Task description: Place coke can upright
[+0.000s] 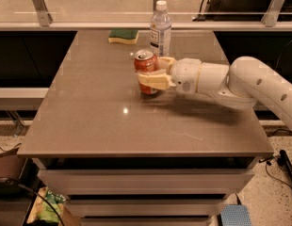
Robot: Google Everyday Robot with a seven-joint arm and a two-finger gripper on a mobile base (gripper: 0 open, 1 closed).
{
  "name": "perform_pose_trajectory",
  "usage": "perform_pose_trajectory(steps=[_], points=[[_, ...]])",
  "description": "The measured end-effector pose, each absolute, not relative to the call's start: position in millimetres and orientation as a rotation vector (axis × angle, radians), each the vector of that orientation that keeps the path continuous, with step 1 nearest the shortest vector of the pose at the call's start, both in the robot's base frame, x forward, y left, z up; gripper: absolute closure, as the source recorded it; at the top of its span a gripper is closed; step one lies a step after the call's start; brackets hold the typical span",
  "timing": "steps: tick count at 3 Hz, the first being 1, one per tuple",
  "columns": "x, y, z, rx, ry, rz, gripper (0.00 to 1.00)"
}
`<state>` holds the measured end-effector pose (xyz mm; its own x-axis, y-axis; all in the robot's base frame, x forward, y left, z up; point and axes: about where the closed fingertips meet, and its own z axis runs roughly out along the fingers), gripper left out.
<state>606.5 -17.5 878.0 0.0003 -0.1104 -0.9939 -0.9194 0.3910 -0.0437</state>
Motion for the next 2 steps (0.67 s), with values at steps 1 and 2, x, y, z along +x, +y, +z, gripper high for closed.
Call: perform_pose_trajectory(steps=[1, 2], points=[[609.5, -21.3, 865.3, -0.955, 1.448, 0.865, 1.0], [609.1, -18.8, 865.9, -0.959, 1.445, 0.867, 0.83]])
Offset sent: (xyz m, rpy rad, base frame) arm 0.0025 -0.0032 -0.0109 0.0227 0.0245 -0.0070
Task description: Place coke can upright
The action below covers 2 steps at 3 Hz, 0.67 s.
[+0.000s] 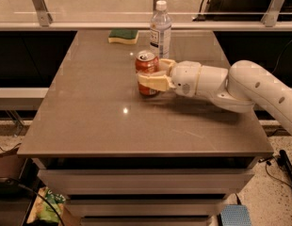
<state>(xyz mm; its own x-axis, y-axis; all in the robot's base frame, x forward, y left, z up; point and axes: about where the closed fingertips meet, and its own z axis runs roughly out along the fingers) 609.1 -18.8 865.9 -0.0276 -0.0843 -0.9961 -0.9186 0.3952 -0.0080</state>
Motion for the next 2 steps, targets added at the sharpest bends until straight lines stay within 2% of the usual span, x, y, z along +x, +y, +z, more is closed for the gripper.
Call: perform_pose_trajectory(steps=[2], points=[[608.5, -15.9, 866.4, -0.963, 1.443, 0.871, 0.36]])
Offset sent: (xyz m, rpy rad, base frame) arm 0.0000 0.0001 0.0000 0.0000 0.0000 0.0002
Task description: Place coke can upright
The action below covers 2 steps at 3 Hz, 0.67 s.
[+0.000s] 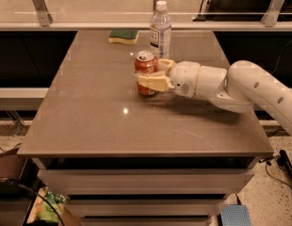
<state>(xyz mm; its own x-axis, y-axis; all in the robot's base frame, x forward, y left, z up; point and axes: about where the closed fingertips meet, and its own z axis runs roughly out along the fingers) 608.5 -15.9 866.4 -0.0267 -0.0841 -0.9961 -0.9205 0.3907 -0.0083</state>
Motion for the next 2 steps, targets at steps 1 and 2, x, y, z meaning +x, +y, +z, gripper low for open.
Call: perform_pose_trajectory(steps=[1, 2], points=[[608.0, -13.4, 866.8, -0.966, 1.441, 0.874, 0.12], [607.6, -11.0, 867.3, -0.969, 1.439, 0.877, 0.0]])
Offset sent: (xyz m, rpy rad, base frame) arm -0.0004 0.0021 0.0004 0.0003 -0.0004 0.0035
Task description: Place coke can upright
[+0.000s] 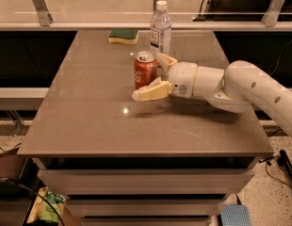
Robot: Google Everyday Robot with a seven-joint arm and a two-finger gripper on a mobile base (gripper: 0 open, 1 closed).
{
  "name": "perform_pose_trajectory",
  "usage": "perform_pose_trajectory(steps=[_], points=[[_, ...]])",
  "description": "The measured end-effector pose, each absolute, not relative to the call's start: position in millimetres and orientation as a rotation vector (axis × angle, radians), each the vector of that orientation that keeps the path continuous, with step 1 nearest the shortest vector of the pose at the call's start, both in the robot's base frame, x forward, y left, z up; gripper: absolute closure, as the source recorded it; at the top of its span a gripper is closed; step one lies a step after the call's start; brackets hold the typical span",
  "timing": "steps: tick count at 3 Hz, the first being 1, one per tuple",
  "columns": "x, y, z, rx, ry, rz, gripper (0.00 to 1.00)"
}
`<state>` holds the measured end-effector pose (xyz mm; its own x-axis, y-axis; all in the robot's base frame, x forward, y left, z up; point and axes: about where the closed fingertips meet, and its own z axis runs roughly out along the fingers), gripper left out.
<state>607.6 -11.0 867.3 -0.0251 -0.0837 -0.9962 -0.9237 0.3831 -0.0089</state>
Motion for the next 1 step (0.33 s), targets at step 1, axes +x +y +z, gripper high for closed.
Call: perform_pose_trajectory(steps=[1], points=[[607.6, -10.9, 867.3, -0.97, 1.439, 0.877, 0.0]])
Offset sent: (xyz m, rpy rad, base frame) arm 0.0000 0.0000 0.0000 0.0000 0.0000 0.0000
